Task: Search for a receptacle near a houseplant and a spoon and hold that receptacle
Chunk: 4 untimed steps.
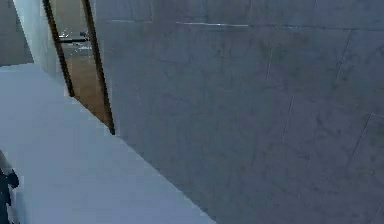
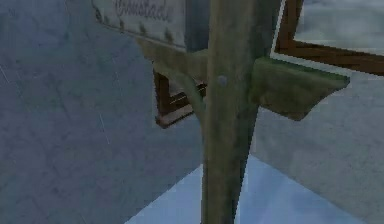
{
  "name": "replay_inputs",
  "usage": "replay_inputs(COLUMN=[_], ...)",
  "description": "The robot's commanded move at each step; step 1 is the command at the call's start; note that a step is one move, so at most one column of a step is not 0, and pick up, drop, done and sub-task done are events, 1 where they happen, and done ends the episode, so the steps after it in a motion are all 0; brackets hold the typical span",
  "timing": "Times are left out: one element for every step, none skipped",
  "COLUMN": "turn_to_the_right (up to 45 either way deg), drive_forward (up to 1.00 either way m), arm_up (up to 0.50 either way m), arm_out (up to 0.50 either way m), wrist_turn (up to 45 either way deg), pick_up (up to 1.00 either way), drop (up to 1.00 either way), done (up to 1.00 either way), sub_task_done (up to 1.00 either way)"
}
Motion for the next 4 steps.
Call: replay_inputs(turn_to_the_right=[-30.0, 0.0, 0.0, 0.0], drive_forward=[0.00, 1.00, 1.00, 0.70], arm_up=[0.00, 0.00, 0.00, 0.00], arm_out=[0.00, 0.00, 0.00, 0.00], wrist_turn=[0.0, 0.0, 0.0, 0.0], pick_up=[0.00, 0.00, 0.00, 0.00], drop=[0.00, 0.00, 0.00, 0.00], done=[0.00, 0.00, 0.00, 0.00], sub_task_done=[0.00, 0.00, 0.00, 0.00])
